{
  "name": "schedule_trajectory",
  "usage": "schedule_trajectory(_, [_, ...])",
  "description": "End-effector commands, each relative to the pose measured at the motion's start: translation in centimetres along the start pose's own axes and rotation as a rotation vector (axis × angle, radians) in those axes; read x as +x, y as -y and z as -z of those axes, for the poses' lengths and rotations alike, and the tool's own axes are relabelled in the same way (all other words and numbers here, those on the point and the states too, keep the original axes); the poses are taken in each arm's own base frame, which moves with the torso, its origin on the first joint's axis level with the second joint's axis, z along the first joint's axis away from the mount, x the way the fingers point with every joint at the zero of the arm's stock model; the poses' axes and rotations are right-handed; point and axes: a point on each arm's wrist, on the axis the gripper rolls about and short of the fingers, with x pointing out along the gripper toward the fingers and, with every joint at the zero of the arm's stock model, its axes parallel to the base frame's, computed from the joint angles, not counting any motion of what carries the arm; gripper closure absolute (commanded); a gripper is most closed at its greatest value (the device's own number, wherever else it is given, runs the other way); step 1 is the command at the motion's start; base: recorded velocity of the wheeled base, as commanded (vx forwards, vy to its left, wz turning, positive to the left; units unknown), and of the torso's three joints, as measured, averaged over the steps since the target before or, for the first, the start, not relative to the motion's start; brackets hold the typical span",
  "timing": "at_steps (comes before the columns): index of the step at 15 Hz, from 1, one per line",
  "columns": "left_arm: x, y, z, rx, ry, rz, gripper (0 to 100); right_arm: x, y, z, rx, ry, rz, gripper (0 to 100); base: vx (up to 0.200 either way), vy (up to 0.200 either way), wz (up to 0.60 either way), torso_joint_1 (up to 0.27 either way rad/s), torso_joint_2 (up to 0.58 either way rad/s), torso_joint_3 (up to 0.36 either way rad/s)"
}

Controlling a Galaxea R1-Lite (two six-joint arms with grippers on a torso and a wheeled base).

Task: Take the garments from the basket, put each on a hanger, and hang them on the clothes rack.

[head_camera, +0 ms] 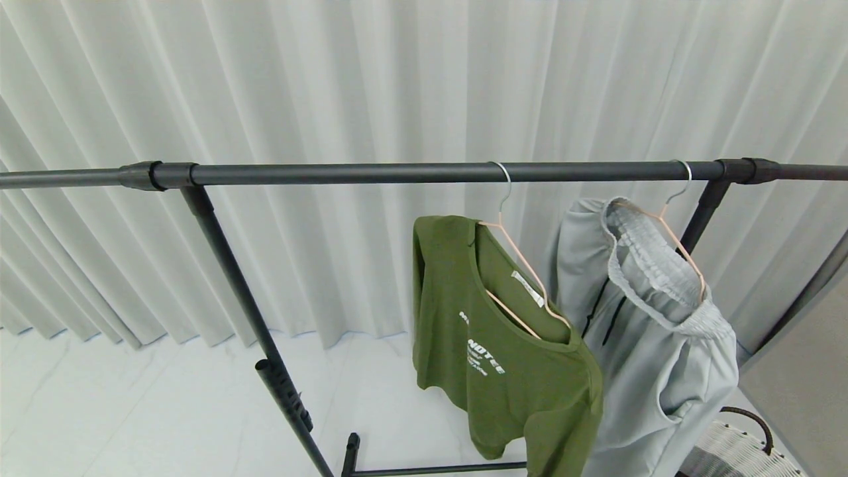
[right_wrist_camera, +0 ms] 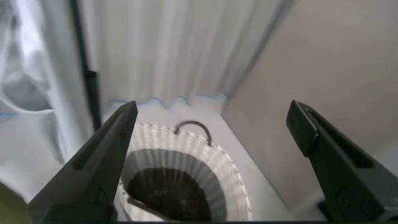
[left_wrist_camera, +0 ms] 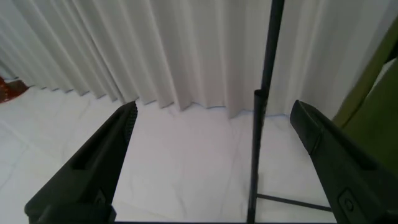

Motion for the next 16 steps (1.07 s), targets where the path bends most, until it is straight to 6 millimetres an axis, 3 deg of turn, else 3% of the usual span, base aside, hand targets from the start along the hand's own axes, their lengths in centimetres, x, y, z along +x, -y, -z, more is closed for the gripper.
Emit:
schedule_trajectory(1, [0.04, 0.02, 0.0, -0.006, -0.005, 0.007, 0, 0.06, -0.04, 0.14, -0.003, -0.004, -0.013, 0, 0.0, 0.0, 0.0, 0.0, 0.0, 0.0])
schedule_trajectory(3, [0.05, 0.21, 0.0, -0.008, 0.014, 0.156, 0, -0.41, 0.07, 0.29, 0.034, 0.063, -0.071, 0, 0.0, 0.0, 0.0, 0.0, 0.0, 0.0])
schedule_trajectory(10, [-0.01, 0.16, 0.27, 0.017, 0.034, 0.39, 0, -0.42, 0.06, 0.33, 0.061, 0.061, -0.077, 0, 0.0, 0.0, 0.0, 0.0, 0.0, 0.0])
schedule_trajectory(16, [-0.62, -0.35, 0.49, -0.126, 0.086, 0.166, 0, -0.47, -0.33, 0.96, 0.152, 0.006, -0.215, 0, 0.0, 0.0, 0.0, 0.0, 0.0, 0.0])
